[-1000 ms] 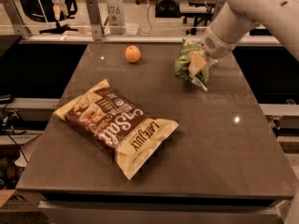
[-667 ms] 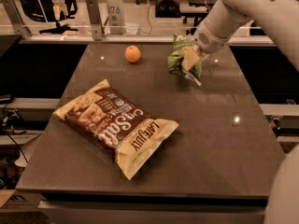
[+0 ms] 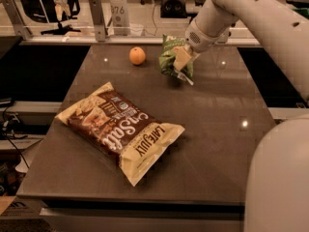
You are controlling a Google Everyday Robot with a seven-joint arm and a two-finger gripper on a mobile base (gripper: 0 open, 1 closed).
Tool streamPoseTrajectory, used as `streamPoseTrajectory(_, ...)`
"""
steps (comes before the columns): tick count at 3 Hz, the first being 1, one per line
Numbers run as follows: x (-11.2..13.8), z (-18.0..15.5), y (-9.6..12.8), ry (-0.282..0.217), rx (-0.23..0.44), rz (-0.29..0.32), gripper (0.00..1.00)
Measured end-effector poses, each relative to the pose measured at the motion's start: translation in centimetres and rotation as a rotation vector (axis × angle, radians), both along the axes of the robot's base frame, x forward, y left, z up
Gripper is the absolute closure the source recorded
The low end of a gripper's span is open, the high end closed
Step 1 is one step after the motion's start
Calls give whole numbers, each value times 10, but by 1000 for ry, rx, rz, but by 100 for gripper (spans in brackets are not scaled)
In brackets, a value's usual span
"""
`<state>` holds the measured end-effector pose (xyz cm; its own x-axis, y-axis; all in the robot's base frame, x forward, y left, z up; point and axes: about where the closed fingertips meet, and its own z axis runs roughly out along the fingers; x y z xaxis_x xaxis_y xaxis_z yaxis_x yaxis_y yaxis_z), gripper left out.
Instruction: Move green jalapeno chip bag near orange
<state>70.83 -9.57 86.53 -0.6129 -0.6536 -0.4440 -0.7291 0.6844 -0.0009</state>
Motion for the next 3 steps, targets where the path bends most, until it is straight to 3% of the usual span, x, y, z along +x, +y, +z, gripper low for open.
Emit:
streamPoseTrajectory(1,9,-7,15,8,-1,28,100)
streamPoseTrajectory(2,16,-13,26,15,-7,47,84)
streamPoseTrajectory(3,21,-15,35,19,-12,57,59)
